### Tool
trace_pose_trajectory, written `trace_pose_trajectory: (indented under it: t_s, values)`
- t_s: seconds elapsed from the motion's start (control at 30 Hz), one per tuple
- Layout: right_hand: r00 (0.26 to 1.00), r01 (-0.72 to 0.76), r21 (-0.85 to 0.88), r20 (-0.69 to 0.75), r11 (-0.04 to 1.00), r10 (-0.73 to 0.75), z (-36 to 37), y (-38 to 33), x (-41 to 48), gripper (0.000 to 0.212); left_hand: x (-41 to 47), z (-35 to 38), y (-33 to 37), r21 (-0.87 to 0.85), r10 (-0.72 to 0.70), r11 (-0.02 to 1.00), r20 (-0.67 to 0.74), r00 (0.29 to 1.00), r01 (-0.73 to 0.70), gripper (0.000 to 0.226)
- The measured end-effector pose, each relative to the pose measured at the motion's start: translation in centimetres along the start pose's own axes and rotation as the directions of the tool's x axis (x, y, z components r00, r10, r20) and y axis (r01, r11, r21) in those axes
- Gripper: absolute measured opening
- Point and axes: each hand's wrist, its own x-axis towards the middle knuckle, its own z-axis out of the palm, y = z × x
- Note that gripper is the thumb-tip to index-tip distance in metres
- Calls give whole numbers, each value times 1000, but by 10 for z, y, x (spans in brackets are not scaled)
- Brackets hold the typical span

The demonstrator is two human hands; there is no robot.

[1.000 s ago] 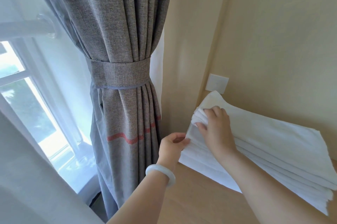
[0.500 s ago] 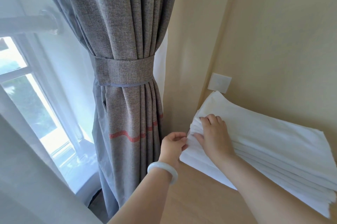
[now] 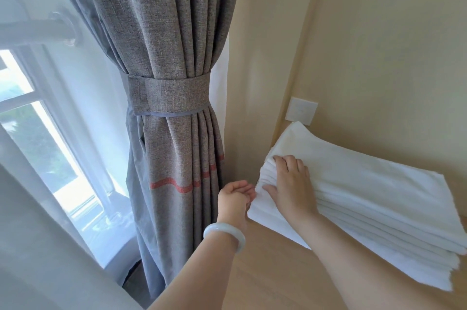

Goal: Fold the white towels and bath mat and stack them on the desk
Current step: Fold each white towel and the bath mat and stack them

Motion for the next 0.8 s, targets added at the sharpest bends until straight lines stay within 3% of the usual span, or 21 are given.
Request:
trace_pose_trajectory:
  t_s: [0.07, 0.17, 0.2, 0.23, 0.3, 0.33, 0.37, 0.47, 0.53, 0.6, 0.67, 0.8]
  values:
    - [989, -133, 360, -8, 924, 145, -14, -2, -4, 53, 0, -4, 3, -23, -39, 999, -38, 999, 38, 27]
    - [862, -318, 718, -52, 619, 504, -46, 7, -42, 30, 1, -9, 7, -18, -129, 992, -30, 991, 128, 16]
    - [769, -408, 810, 56, 422, 637, -52, 13, -63, 27, 0, -7, 9, -14, -148, 989, 3, 989, 148, 16]
    - [649, -479, 865, 235, 149, 724, -54, 21, -81, 25, -1, -5, 12, -12, -159, 987, 38, 987, 160, 18]
    - [421, -481, 772, 619, -415, 663, -50, 43, -114, 23, -2, 1, 16, 24, -174, 985, 76, 982, 172, 28]
    - [383, -427, 685, 729, -591, 568, -47, 53, -124, 33, -2, 3, 20, 41, -161, 987, 87, 983, 158, 32]
    - [391, -365, 618, 781, -697, 487, -47, 62, -131, 48, -4, 9, 21, 55, -147, 988, 101, 984, 142, 36]
    - [493, -287, 551, 786, -784, 372, -50, 71, -136, 105, -14, 20, 20, 119, -111, 988, 116, 987, 97, 47]
    - [502, -229, 551, 773, -803, 387, -51, 75, -136, 119, -22, 28, 21, 162, -108, 983, 143, 984, 85, 51]
    - [468, -159, 545, 776, -823, 423, -56, 80, -135, 113, -24, 35, 25, 177, -133, 979, 160, 978, 104, 62]
    - [397, -142, 558, 789, -818, 469, -63, 87, -133, 89, -23, 42, 32, 187, -161, 973, 146, 976, 132, 68]
    - [227, -187, 621, 781, -761, 582, -69, 111, -130, 63, -14, 48, 35, 156, -199, 969, 37, 979, 191, 40]
